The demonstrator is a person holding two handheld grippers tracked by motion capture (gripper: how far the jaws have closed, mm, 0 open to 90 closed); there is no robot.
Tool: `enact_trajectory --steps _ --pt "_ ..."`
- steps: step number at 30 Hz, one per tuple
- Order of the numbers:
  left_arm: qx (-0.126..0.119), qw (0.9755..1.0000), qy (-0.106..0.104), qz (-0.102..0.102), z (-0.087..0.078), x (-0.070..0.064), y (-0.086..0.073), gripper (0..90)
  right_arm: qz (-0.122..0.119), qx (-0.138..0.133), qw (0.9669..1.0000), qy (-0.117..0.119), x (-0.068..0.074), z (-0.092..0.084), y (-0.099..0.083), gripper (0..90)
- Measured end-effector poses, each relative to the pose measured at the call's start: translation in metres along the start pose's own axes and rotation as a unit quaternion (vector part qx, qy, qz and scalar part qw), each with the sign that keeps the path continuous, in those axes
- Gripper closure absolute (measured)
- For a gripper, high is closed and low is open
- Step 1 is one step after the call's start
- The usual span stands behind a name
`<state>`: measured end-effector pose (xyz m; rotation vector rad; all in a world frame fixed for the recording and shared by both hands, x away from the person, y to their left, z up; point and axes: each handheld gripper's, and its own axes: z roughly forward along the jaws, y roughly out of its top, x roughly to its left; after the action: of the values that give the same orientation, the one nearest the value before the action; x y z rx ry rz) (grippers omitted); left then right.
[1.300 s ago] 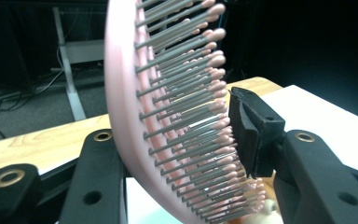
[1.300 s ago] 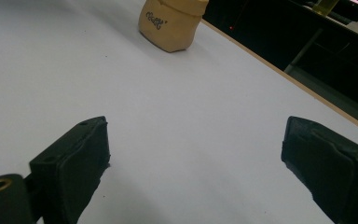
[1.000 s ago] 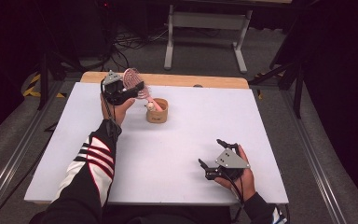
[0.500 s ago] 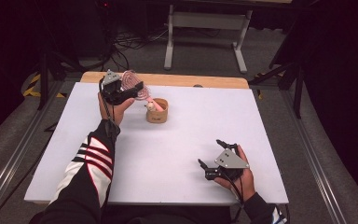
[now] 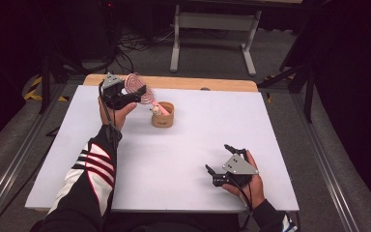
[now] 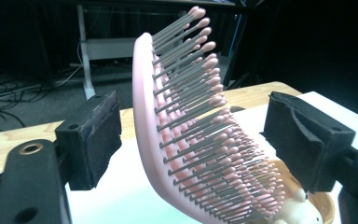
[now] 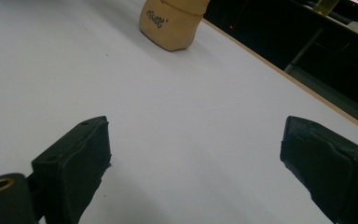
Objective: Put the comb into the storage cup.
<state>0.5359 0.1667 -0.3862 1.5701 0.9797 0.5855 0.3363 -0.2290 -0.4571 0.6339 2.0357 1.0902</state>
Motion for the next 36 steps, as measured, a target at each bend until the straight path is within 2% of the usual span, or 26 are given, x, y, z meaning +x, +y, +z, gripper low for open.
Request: enact_trajectory --steps 2,5,13,19,28,32,34,36 --pt "0.000 1.0000 0.007 0.005 -0.002 -0.001 0.000 19.9 0.000 0.000 1.0000 0.000 0.000 0.000 0.000 9.1" --pt "-0.004 1.0000 0.001 0.003 -0.004 0.000 0.000 19.8 -0.001 0.001 1.0000 0.001 0.000 0.000 0.000 9.4" --pt "-0.004 0.9996 0.003 0.028 -0.009 -0.003 0.001 13.6 0.000 -0.002 1.0000 -0.003 0.000 -0.001 0.000 9.5" --pt "0.005 0.9991 -0.009 0.041 -0.009 -0.007 0.001 7.9 -0.001 -0.003 1.0000 -0.003 0.000 -0.001 0.001 9.4" --pt "0.011 0.9982 -0.018 0.057 -0.011 -0.011 0.001 5.2 0.001 -0.004 1.0000 -0.005 -0.001 -0.001 0.001 9.5" --pt "0.011 0.9980 -0.006 0.062 -0.013 -0.012 0.002 6.0 0.001 -0.009 0.9999 -0.010 -0.001 -0.002 0.001 9.5" --pt "0.005 0.9979 -0.010 0.064 -0.013 -0.013 0.003 6.5 0.003 -0.012 0.9999 -0.012 -0.001 -0.003 0.002 9.5" --pt "0.009 0.9971 -0.010 0.075 -0.015 -0.015 0.004 6.4 0.003 -0.011 0.9998 -0.013 -0.001 -0.003 0.001 9.5"
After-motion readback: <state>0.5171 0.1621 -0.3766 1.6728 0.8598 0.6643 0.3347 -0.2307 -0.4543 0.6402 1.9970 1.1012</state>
